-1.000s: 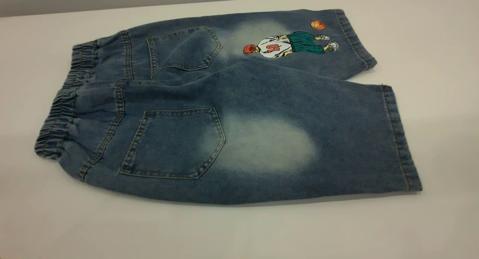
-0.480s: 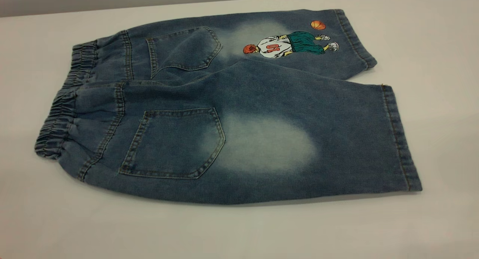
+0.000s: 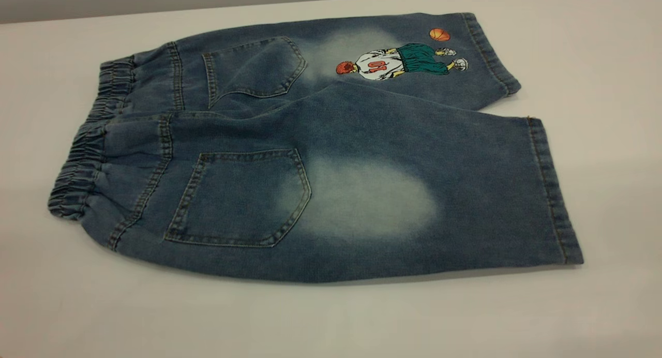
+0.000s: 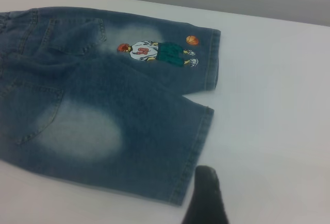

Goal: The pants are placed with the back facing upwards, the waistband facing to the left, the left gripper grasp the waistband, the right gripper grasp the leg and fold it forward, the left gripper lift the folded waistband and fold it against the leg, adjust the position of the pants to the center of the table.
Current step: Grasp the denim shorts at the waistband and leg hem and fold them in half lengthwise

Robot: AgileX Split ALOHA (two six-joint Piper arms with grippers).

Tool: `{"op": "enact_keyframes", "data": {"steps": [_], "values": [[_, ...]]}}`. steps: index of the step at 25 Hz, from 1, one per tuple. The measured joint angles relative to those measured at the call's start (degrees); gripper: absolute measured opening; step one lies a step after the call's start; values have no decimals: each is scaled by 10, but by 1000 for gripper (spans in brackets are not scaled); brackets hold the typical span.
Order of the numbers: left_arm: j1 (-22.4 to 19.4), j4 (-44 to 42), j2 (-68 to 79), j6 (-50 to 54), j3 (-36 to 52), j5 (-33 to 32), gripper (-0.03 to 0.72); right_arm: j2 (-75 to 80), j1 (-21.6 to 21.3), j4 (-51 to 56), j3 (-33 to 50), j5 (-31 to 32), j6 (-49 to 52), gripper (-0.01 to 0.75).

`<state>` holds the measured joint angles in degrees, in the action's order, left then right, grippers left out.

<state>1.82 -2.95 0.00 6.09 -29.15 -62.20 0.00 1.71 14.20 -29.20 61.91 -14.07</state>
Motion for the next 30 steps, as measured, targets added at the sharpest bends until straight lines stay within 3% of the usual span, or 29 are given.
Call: {"op": "enact_keyframes", "data": {"steps": [20,26,30], "values": [[0,-12,15,23,-9,13,590,0,0,9,-4,-7,22,465],[0,-23,116,55,-35,105,590,50,0,44,-33,-74,61,465],[0,29,219,72,-56,178,590,133,0,93,-56,-133,56,465]]}}
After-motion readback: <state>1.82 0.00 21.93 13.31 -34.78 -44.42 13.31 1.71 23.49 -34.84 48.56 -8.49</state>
